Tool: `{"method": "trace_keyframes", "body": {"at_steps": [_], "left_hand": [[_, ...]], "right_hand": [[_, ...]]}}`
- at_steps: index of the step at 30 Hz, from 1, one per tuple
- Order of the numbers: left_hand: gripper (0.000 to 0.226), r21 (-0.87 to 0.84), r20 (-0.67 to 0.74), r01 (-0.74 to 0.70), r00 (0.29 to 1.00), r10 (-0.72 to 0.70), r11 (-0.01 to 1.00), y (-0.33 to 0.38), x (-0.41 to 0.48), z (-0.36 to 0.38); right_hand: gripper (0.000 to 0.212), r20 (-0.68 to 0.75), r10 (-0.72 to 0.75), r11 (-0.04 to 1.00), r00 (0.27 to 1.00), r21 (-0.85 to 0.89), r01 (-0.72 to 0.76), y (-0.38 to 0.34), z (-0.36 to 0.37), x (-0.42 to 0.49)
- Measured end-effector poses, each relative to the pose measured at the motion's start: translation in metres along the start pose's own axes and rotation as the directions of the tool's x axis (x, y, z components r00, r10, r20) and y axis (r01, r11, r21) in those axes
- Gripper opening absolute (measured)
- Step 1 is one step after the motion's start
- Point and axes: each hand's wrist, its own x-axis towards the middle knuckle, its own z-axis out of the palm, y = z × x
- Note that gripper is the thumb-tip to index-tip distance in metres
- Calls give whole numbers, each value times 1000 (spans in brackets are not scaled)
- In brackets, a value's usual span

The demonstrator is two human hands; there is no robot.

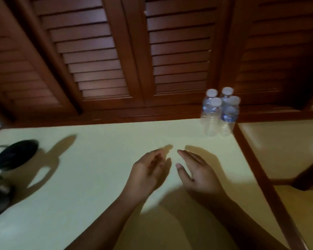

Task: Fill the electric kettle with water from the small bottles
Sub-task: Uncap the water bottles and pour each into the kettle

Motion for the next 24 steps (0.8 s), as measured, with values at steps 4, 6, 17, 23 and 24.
{"method": "trace_keyframes", "body": {"at_steps": [4, 6, 17, 23, 24], "left_hand": [[40, 68, -125, 48, 991, -39, 997, -36, -60, -56], [41, 69, -210, 113, 973, -96, 991, -55, -90, -83], [48, 90, -597, 431, 745, -299, 898, -113, -257, -229], [45, 70, -671, 464, 677, -303, 883, -149, -312, -307], [44, 67, -671, 463, 676, -303, 884, -157, -317, -321]], "right_hand": [[49, 148, -218, 973, 965, 111, 203, -52, 47, 6], [49, 200, -308, 946, 930, 167, 277, -79, 75, 5], [42, 383, -672, 737, 634, 431, 521, -254, 214, -34], [47, 417, -701, 711, 578, 466, 526, -343, 283, -56], [48, 426, -701, 713, 572, 458, 531, -356, 294, -57]]}}
